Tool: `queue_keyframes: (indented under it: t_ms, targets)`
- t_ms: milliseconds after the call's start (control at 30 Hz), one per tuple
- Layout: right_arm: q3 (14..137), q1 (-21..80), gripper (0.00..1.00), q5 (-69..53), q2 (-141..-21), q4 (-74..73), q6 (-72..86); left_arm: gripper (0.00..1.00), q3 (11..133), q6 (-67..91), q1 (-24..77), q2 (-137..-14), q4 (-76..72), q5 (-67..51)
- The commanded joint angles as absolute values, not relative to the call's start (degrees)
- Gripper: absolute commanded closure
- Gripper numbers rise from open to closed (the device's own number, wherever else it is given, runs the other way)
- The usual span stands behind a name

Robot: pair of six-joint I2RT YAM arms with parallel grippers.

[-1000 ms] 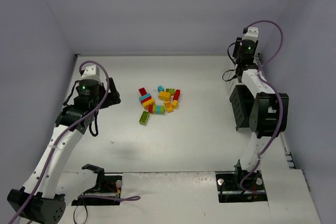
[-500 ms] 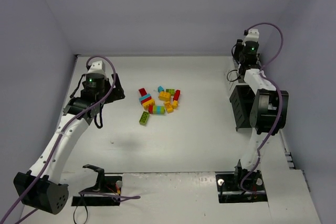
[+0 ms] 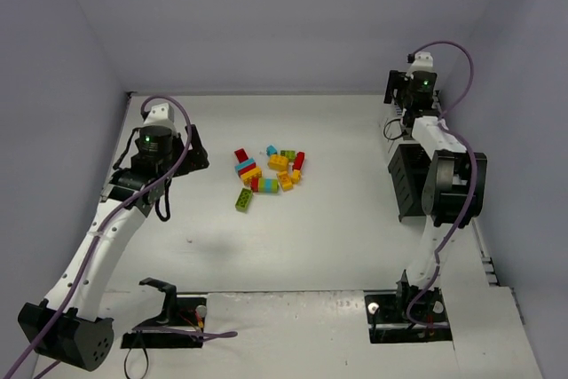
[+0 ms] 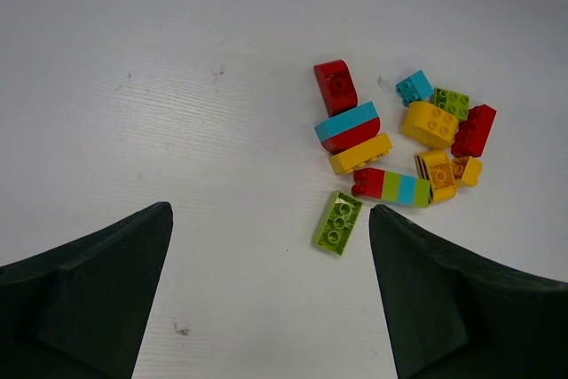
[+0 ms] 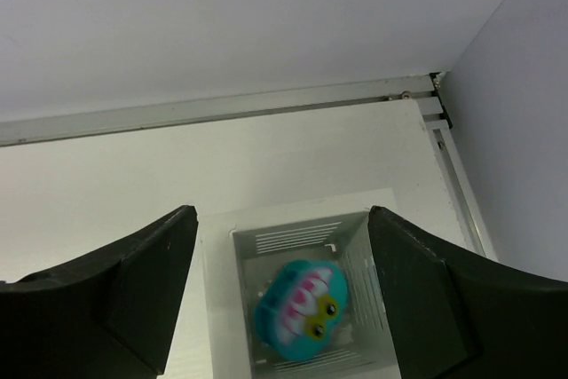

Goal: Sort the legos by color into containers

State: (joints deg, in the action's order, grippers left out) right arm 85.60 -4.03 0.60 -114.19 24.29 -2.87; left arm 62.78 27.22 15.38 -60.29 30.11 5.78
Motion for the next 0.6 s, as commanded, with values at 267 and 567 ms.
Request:
queue_keyframes:
  t_ms: [267, 567]
  targets:
    - [90.0, 9.11, 0.46, -14.4, -103.62, 14.26, -7.03, 0.15, 63.81, 26.28, 15.56, -57.74, 31.02, 5.45]
    - [92.18, 25.74, 0.5, -18.98, -111.43, 10.11, -6.59, 0.15, 63.02, 26.72, 15.47, -56.16, 34.8, 3.69]
